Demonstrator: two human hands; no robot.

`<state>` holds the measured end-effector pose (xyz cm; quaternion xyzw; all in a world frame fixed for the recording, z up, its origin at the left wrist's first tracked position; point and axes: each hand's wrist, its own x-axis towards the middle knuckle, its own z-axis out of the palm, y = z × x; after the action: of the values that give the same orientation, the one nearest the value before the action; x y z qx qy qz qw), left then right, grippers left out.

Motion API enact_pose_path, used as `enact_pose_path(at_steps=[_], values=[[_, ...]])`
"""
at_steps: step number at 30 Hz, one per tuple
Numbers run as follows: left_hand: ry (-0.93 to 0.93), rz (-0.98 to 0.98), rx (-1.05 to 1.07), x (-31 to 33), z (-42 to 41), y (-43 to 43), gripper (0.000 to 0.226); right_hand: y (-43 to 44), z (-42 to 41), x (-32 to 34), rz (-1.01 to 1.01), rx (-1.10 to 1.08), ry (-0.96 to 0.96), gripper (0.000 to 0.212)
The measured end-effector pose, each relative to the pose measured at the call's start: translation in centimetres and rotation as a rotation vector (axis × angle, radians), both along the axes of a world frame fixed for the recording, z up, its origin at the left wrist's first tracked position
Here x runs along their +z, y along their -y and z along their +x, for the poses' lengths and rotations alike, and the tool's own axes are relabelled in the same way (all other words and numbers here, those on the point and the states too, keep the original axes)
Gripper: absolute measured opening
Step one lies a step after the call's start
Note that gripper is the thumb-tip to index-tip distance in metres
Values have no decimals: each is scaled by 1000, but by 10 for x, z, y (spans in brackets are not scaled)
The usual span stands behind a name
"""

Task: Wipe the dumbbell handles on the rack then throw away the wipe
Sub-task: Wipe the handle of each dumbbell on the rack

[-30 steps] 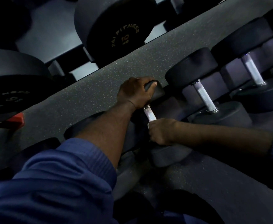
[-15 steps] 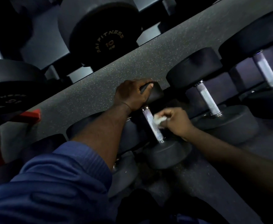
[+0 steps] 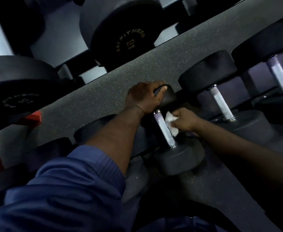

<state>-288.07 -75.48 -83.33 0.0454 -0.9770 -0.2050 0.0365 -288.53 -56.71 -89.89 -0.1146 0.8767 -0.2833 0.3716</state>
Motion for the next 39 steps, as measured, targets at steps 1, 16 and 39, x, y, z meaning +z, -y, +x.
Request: enact_pose_path(at_steps=[1,16,39], values=[[-2,-5,-9,-1,-1,0,42,10,1,0,-76,-118,47,12],[-19,-92,-110,-1,-3,2,36,33,38,-14,-403,-294,251,24],[259,48,39,-1,-154,-165,73,-139,-41,23,-583,-954,-266,17]])
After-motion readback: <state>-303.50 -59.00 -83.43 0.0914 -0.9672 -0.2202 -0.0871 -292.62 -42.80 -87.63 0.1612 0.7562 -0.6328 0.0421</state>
